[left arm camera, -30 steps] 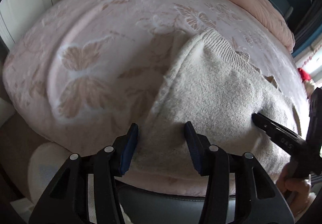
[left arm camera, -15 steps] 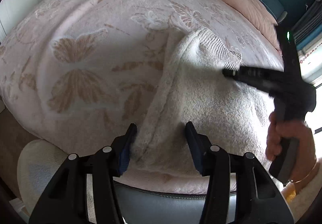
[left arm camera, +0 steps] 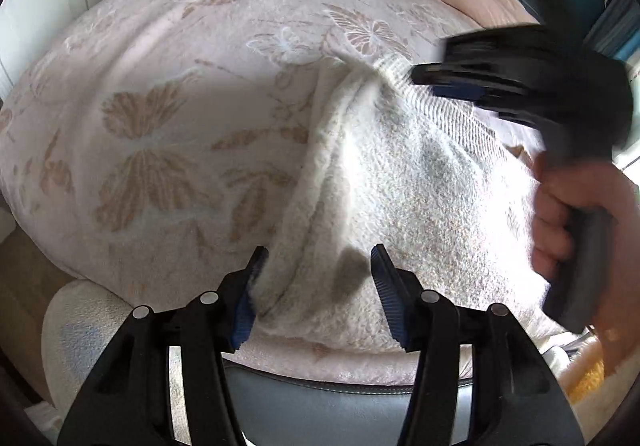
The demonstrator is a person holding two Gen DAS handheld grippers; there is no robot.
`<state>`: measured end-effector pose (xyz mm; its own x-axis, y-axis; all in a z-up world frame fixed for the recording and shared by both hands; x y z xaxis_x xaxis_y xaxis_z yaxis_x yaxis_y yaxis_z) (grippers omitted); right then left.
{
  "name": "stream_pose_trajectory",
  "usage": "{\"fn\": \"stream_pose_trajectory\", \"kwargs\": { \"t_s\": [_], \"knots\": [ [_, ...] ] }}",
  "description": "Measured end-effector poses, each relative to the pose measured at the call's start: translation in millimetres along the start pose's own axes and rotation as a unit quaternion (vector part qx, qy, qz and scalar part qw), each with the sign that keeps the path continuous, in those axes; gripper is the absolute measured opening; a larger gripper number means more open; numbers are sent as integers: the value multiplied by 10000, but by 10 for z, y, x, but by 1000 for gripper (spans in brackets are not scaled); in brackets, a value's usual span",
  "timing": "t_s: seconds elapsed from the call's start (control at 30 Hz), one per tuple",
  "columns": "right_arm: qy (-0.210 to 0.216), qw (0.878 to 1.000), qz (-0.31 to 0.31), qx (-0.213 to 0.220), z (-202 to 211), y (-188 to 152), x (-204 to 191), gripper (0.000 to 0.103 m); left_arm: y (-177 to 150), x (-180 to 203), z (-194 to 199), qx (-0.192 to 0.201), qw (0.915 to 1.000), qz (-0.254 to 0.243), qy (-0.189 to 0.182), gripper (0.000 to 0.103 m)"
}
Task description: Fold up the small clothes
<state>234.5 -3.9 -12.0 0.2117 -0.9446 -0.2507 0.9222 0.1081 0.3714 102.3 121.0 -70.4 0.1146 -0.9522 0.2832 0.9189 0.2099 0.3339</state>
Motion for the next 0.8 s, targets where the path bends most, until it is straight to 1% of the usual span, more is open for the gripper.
{"fn": "stream_pose_trajectory", "kwargs": {
  "t_s": [0.1, 0.23, 0.3, 0.37, 0.43, 0.47, 0.5, 0.53, 0.6, 0.7, 0.77, 0.8],
  "knots": [
    [-106, 9991, -215, 348, 442, -286, 370, 26, -24, 50, 41, 28, 9999, -85, 90, 51],
    [-407, 9968, -510, 452, 774, -688, 885, 26, -77, 133, 116, 37, 9998, -75, 163, 59],
    [-494, 9956, -644, 466, 850, -829, 1056, 26, -109, 182, 163, 28, 9999, 25, 93, 68],
    [-552, 9939, -804, 518, 955, -974, 1237, 26, -138, 202, 188, -6, 9994, 331, -120, 88],
    [-544, 9929, -919, 519, 970, -1052, 1357, 26, -173, 166, 187, -50, 9930, 1036, -563, 91],
    [-479, 9927, -981, 508, 962, -1065, 1389, 26, -203, 136, 174, -92, 9882, 1360, -698, 91],
    [-432, 9924, -1029, 510, 971, -1082, 1425, 26, -237, 113, 145, -153, 9815, 1705, -854, 91],
    [-395, 9924, -1046, 510, 954, -1072, 1418, 26, -252, 105, 117, -192, 9775, 1877, -943, 91],
    [-335, 9933, -981, 508, 893, -1004, 1378, 26, -272, 78, 43, -254, 9727, 2117, -913, 91],
    [-250, 9952, -833, 451, 787, -973, 1281, 26, -280, 107, -85, -370, 9681, 2299, -921, 91],
    [-288, 9965, -726, 287, 613, -939, 1216, 26, -278, 122, -166, -460, 9643, 2432, -941, 91],
    [-385, 9971, -644, 116, 484, -952, 1205, 26, -254, 115, -180, -425, 9640, 2458, -922, 91]
  ]
}}
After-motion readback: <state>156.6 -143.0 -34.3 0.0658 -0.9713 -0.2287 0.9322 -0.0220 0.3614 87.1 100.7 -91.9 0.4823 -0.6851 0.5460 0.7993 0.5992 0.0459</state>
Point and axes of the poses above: each gripper's, at about its wrist camera, not at the fingertips, and z roughly against the way its jaws point, x to its right, y to its top, the point moved 10 cm from there along -z, roughly the way its jaws point, and after that the axes turned 2 degrees about -x, right-handed, at the moved point
